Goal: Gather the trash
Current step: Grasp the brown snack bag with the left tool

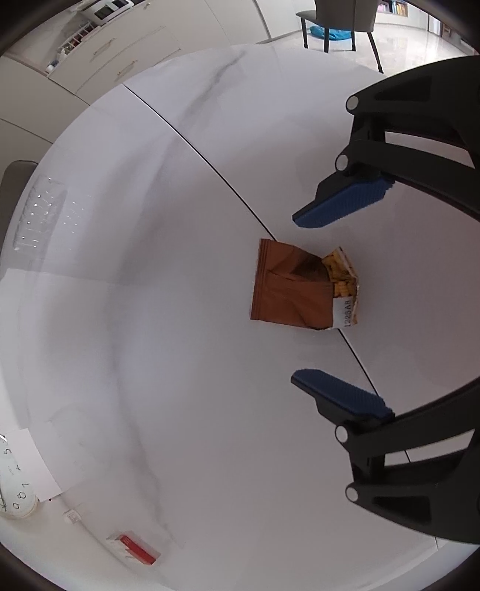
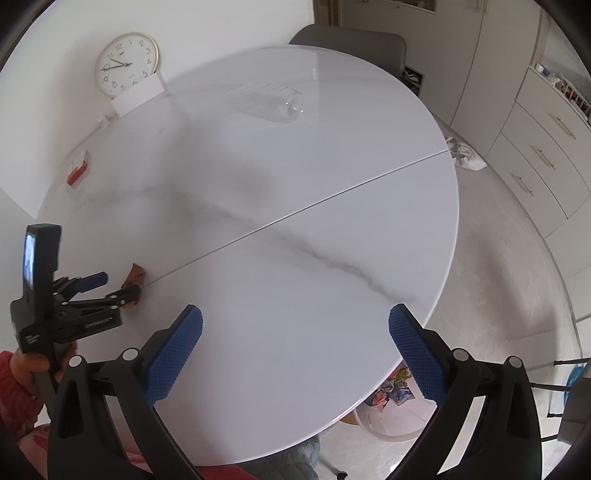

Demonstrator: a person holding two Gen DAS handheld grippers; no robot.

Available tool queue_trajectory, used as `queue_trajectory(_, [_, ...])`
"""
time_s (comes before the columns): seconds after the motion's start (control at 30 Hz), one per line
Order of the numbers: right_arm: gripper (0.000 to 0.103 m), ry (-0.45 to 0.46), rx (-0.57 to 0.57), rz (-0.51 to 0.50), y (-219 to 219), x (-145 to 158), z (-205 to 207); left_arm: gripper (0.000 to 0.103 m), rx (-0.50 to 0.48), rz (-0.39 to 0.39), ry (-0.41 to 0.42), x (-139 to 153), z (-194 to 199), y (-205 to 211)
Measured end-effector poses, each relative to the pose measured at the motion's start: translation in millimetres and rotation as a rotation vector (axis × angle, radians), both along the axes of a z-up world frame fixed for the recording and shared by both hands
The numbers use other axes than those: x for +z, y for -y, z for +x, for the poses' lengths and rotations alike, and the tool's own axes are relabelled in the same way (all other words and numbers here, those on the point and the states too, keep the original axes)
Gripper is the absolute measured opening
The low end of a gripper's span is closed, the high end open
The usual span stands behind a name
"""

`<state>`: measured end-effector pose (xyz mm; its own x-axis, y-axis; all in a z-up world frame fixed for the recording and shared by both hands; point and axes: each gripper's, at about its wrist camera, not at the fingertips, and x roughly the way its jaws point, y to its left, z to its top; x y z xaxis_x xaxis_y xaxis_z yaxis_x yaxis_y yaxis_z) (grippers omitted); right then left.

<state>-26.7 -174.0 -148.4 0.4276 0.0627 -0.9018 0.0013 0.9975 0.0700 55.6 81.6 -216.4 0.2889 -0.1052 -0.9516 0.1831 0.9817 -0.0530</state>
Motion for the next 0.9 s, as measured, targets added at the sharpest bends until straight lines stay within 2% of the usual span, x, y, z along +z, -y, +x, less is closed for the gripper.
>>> queue_trajectory(0.03, [0.1,-0.001,0.001,-0.002,-1.7,0.2,0.2,0.076,-0.007,0.007,-0.001,-1.9,0.4,2.3])
queue_trajectory(0.07, [0.1,-0.001,0.001,-0.004,-4.2,-0.1,0.8,0.071,-0.015,0.015,-0.001,-3.3,0.3,5.0])
queue_trajectory(0.1, [0.1,-0.002,0.003,-0.005,-4.9,0.1,1.3,0.062,-0.025,0.02,-0.005,-4.1,-0.1,9.5])
queue_trajectory(0.33, [0.1,-0.007,0.002,-0.007,-3.8,-0.1,3.9,0.056,-0.041,0.034,-0.025,-14.5,6.9,19.4])
queue_trajectory(0.5, [0.1,-0.014,-0.008,0.004,-1.8,-2.8,4.3,0.042,-0.058,0.025,-0.016,-16.3,6.8,24.4])
queue_trajectory(0.63, [0.1,-0.007,-0.015,0.013,-0.6,-2.9,3.0,0.037,-0.059,0.013,-0.008,-16.5,6.6,26.4])
queue_trajectory(0.73, [0.1,-0.002,-0.016,0.022,2.5,-4.9,1.7,0.029,-0.055,0.001,0.001,-14.9,7.4,26.4])
queue_trajectory(0.9, [0.1,-0.014,0.044,0.021,1.1,-8.1,14.3,0.028,-0.018,-0.021,-0.003,-7.6,13.4,29.2])
